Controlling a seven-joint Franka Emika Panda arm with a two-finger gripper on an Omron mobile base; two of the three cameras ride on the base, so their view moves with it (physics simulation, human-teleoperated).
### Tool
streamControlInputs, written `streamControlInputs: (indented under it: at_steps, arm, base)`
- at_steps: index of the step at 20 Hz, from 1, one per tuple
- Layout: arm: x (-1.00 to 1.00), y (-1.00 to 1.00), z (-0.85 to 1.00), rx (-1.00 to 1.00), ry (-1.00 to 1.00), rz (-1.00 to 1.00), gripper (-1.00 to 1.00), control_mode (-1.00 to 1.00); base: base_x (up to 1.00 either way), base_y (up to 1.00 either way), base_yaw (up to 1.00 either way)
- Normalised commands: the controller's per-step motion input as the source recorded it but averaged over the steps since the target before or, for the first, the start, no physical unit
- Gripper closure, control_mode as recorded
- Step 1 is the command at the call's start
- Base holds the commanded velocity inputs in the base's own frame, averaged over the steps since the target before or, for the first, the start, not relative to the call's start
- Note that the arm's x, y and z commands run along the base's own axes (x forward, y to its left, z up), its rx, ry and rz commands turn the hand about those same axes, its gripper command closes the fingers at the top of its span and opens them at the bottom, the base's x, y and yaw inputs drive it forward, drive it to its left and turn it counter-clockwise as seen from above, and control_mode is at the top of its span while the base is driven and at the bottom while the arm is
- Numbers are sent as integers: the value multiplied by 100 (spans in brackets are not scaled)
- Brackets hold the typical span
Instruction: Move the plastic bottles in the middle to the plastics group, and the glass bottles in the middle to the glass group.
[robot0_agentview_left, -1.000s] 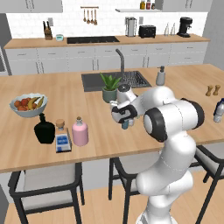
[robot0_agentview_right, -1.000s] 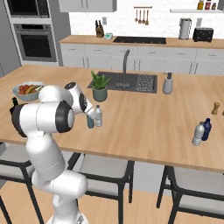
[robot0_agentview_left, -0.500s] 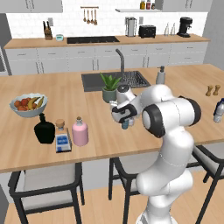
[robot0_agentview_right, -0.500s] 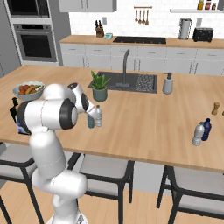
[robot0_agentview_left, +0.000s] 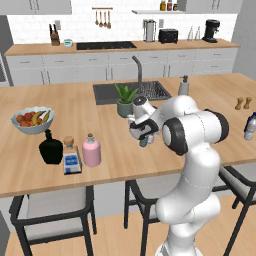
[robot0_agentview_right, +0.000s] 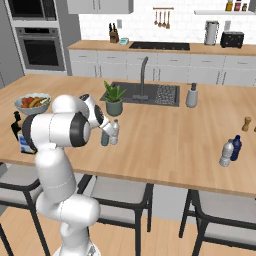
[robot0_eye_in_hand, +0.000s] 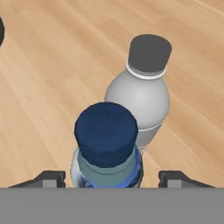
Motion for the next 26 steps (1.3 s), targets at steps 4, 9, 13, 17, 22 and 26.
streamControlInputs:
  at_steps: [4,9,13,17,22,26]
  arm:
    - [-4,0,-13,-3,0,-8,100,-100]
    - [-13,3,-5,0,0,-5,100,-100]
    - [-27,15,0,0,-2,0,100,-100]
    - [-35,18,8,0,-3,0,100,-100]
    - [-45,19,20,-1,-9,0,100,-100]
    - [-40,-4,29,-10,-6,0,100,-100]
  base:
    - [0,0,0]
    - [0,0,0]
    - [0,0,0]
    - [0,0,0]
    - [0,0,0]
    - [0,0,0]
